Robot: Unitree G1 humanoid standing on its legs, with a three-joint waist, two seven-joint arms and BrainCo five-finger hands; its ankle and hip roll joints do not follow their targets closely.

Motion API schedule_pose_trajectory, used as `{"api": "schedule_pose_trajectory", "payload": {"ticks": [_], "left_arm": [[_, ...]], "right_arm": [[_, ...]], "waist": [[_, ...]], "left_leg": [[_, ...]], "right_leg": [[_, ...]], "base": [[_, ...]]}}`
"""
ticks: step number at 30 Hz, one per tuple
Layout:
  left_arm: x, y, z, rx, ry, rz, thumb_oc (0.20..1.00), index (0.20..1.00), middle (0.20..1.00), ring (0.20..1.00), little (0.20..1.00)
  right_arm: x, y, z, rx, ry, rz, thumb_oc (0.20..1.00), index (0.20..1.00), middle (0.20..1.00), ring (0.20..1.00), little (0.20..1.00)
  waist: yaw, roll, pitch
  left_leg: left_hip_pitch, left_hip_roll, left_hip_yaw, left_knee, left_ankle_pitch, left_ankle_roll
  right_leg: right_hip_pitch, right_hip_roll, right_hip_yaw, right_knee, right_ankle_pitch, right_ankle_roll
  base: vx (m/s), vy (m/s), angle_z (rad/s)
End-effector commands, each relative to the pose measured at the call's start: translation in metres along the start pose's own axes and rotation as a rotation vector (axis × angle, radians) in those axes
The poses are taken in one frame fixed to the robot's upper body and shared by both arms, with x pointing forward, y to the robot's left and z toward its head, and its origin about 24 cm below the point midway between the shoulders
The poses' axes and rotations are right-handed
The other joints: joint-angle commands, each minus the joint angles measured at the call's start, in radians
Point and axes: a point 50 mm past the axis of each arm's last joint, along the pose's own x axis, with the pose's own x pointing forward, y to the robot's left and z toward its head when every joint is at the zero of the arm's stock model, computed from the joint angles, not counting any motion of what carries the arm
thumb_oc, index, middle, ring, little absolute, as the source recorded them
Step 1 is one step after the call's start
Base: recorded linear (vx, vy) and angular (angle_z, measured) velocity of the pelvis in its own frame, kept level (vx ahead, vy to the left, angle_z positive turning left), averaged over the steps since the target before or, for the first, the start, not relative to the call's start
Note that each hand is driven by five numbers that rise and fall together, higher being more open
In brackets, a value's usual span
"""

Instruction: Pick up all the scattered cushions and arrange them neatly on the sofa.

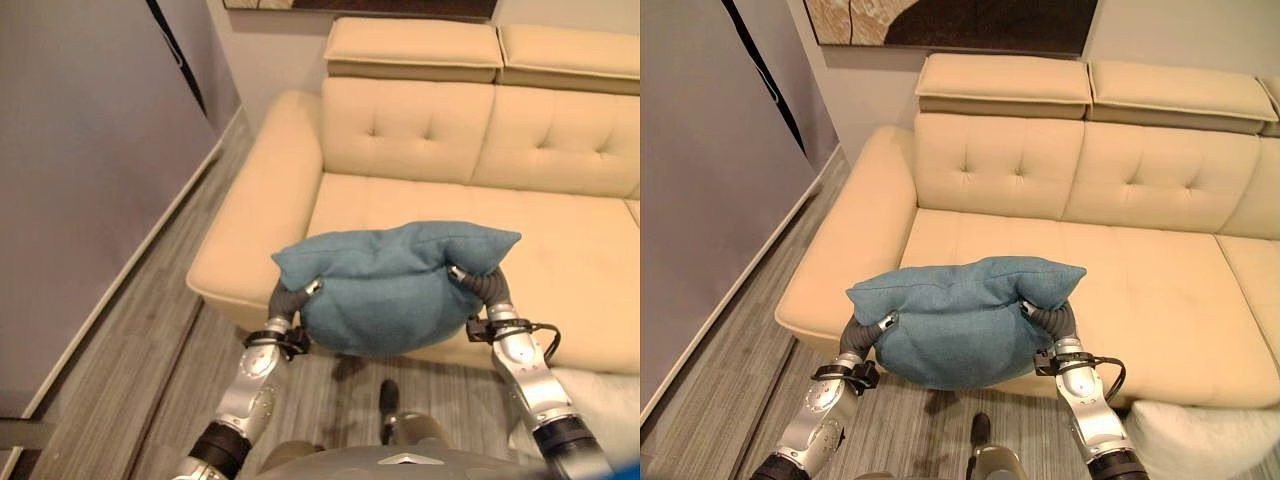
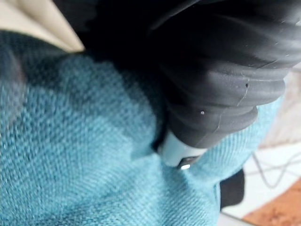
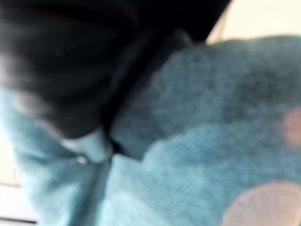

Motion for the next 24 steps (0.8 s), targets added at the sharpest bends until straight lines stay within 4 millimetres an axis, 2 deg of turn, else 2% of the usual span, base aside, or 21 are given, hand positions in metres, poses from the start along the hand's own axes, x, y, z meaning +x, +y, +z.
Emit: {"api": "schedule_pose_trajectory", "payload": {"ticks": [1,2,3,5,7,9,12,13,15,17,18,19,20,21,22,24], "left_arm": [[0.011,-0.024,0.03,0.029,-0.148,-0.154,0.2,0.2,0.2,0.2,0.2],[0.011,-0.024,0.03,0.03,-0.148,-0.154,0.2,0.2,0.2,0.2,0.2],[0.011,-0.024,0.03,0.034,-0.147,-0.151,0.2,0.2,0.2,0.2,0.2],[0.012,-0.022,0.032,0.037,-0.154,-0.14,0.2,0.2,0.2,0.2,0.2],[0.01,-0.021,0.032,0.036,-0.154,-0.145,0.2,0.2,0.2,0.2,0.2],[0.009,-0.021,0.031,0.034,-0.151,-0.144,0.2,0.2,0.2,0.2,0.2],[0.007,-0.015,0.034,0.041,-0.161,-0.122,0.2,0.2,0.2,0.2,0.2],[0.008,-0.014,0.034,0.041,-0.161,-0.121,0.2,0.2,0.2,0.2,0.2],[0.011,-0.012,0.042,0.062,-0.189,-0.113,0.2,0.2,0.2,0.2,0.2],[0.017,-0.01,0.054,0.102,-0.235,-0.107,0.2,0.2,0.2,0.2,0.2],[0.024,-0.011,0.067,0.129,-0.287,-0.1,0.2,0.2,0.2,0.2,0.2],[0.029,-0.013,0.074,0.147,-0.314,-0.106,0.2,0.2,0.2,0.2,0.2],[0.029,-0.013,0.074,0.147,-0.314,-0.106,0.2,0.2,0.2,0.2,0.2],[0.033,-0.015,0.083,0.159,-0.348,-0.098,0.2,0.2,0.2,0.2,0.2],[0.038,-0.023,0.092,0.17,-0.386,-0.116,0.2,0.2,0.2,0.2,0.2],[0.042,-0.027,0.098,0.168,-0.408,-0.118,0.2,0.2,0.2,0.2,0.2]], "right_arm": [[0.018,-0.012,0.05,0.071,-0.255,-0.051,0.2,0.2,0.2,0.2,0.2],[0.018,-0.012,0.05,0.071,-0.255,-0.051,0.2,0.2,0.2,0.2,0.2],[0.019,-0.012,0.049,0.07,-0.252,-0.051,0.2,0.2,0.2,0.2,0.2],[0.019,-0.01,0.049,0.073,-0.249,-0.054,0.2,0.2,0.2,0.2,0.2],[0.02,-0.009,0.048,0.072,-0.243,-0.055,0.2,0.2,0.2,0.2,0.2],[0.02,-0.009,0.048,0.071,-0.245,-0.057,0.2,0.2,0.2,0.2,0.2],[0.025,-0.002,0.052,0.07,-0.256,-0.04,0.2,0.2,0.2,0.2,0.2],[0.025,-0.002,0.052,0.07,-0.257,-0.04,0.2,0.2,0.2,0.2,0.2],[0.029,0.003,0.056,0.071,-0.27,-0.031,0.2,0.2,0.2,0.2,0.2],[0.031,0.007,0.06,0.079,-0.284,-0.027,0.2,0.2,0.2,0.2,0.2],[0.035,0.009,0.065,0.081,-0.302,-0.028,0.2,0.2,0.2,0.2,0.2],[0.037,0.009,0.069,0.077,-0.312,-0.026,0.2,0.2,0.2,0.2,0.2],[0.037,0.009,0.069,0.077,-0.313,-0.026,0.2,0.2,0.2,0.2,0.2],[0.039,0.01,0.072,0.06,-0.324,-0.025,0.2,0.2,0.2,0.2,0.2],[0.041,0.009,0.074,0.054,-0.329,-0.021,0.2,0.2,0.2,0.2,0.2],[0.043,0.01,0.079,0.046,-0.347,-0.017,0.2,0.2,0.2,0.2,0.2]], "waist": [[-0.012,-0.047,-0.025],[-0.011,-0.048,-0.024],[-0.003,-0.047,-0.025],[0.013,-0.034,-0.022],[0.015,-0.018,-0.037],[0.014,-0.014,-0.039],[0.031,0.001,-0.042],[0.033,0.001,-0.041],[0.036,0.009,-0.033],[0.034,0.015,-0.026],[0.035,0.018,-0.028],[0.031,0.021,-0.028],[0.031,0.022,-0.027],[0.026,0.02,-0.022],[0.013,0.008,-0.027],[0.014,0.007,-0.027]], "left_leg": [[0.014,-0.01,0.015,-0.225,0.015,0.006],[0.019,-0.011,0.016,-0.229,0.016,0.006],[0.004,-0.011,0.011,-0.296,0.034,0.008],[-0.014,-0.003,-0.012,-0.4,0.095,0.0],[0.046,-0.008,-0.02,-0.497,0.105,0.006],[0.062,-0.014,-0.02,-0.505,0.106,0.008],[0.122,-0.032,0.021,-0.55,0.09,0.04],[0.124,-0.032,0.024,-0.551,0.09,0.04],[0.142,-0.029,0.048,-0.565,0.091,0.056],[0.155,-0.025,0.061,-0.579,0.088,0.063],[0.172,-0.026,0.075,-0.599,0.084,0.062],[0.181,-0.024,0.078,-0.61,0.082,0.059],[0.182,-0.024,0.078,-0.61,0.082,0.059],[0.183,-0.025,0.082,-0.615,0.081,0.055],[0.184,-0.038,0.077,-0.603,0.073,0.053],[0.188,-0.04,0.079,-0.602,0.071,0.051]], "right_leg": [[0.057,-0.026,0.022,0.048,-0.107,0.149],[0.059,-0.028,0.024,0.048,-0.108,0.15],[0.07,-0.023,0.027,0.045,-0.114,0.152],[0.087,-0.009,0.036,0.045,-0.129,0.151],[0.105,-0.003,0.037,0.051,-0.144,0.157],[0.105,-0.008,0.04,0.065,-0.147,0.16],[0.087,-0.045,0.044,0.153,-0.146,0.186],[0.085,-0.045,0.047,0.157,-0.147,0.186],[0.026,-0.065,0.052,0.264,-0.122,0.212],[-0.019,-0.084,0.05,0.313,-0.097,0.231],[-0.035,-0.116,0.019,0.269,-0.081,0.238],[-0.038,-0.127,-0.002,0.233,-0.075,0.238],[-0.037,-0.127,-0.002,0.232,-0.075,0.237],[-0.048,-0.133,-0.022,0.186,-0.062,0.235],[-0.027,-0.132,-0.002,0.126,-0.046,0.246],[-0.018,-0.128,-0.003,0.106,-0.043,0.245]], "base": [[0.12,0.006,-0.05],[0.12,0.023,-0.02],[0.1,0.042,-0.08],[0.14,0.078,-0.14],[0.19,0.118,-0.21],[0.13,0.111,-0.34],[0.11,0.21,-0.53],[0.04,0.112,-0.41],[0.01,0.104,-0.33],[0.02,0.052,-0.41],[0.08,-0.012,-0.5],[0.07,-0.032,-0.41],[0.07,-0.043,-0.3],[0.11,-0.054,-0.22],[0.15,-0.082,-0.1],[0.09,-0.066,0.09]]}}
